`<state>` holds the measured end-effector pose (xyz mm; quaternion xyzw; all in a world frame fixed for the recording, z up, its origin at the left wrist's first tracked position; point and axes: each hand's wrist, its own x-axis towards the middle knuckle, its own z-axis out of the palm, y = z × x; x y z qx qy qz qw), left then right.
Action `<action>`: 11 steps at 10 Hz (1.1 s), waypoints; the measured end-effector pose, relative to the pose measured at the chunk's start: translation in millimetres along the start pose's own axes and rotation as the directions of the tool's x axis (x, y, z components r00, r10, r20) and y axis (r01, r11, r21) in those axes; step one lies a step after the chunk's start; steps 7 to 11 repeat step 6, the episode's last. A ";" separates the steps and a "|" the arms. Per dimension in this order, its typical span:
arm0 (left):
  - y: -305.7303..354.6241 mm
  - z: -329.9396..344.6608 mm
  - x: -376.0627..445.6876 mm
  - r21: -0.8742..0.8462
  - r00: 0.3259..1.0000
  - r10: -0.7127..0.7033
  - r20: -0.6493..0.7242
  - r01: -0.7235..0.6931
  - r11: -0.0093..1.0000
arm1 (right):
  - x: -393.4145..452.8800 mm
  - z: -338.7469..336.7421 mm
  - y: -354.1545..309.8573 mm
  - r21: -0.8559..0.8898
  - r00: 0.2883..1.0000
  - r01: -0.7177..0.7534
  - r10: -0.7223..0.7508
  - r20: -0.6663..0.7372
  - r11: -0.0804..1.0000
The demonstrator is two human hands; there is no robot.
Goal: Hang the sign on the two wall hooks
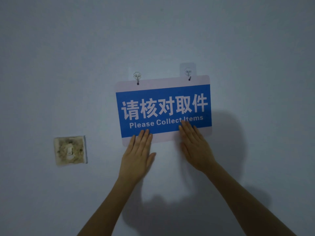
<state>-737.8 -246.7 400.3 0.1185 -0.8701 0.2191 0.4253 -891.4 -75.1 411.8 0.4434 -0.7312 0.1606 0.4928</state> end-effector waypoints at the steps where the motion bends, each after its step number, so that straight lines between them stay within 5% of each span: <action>1: -16.8 2.4 -15.2 0.035 0.999 -0.028 -0.030 0.029 0.999 | -10.7 -0.6 15.0 -0.031 0.997 -0.071 0.072 0.018 0.997; 5: -42.7 12.2 -51.4 0.025 0.992 -0.088 -0.092 0.091 0.996 | -45.2 -2.1 69.9 0.013 0.970 -0.239 0.239 0.040 0.971; 6: -37.4 9.6 -79.6 -0.066 0.980 -0.118 -0.161 0.109 0.992 | -54.7 -12.5 76.9 0.119 0.903 -0.421 0.428 -0.040 0.899; 11: -37.4 9.6 -79.6 -0.066 0.980 -0.118 -0.161 0.109 0.992 | -54.7 -12.5 76.9 0.119 0.903 -0.421 0.428 -0.040 0.899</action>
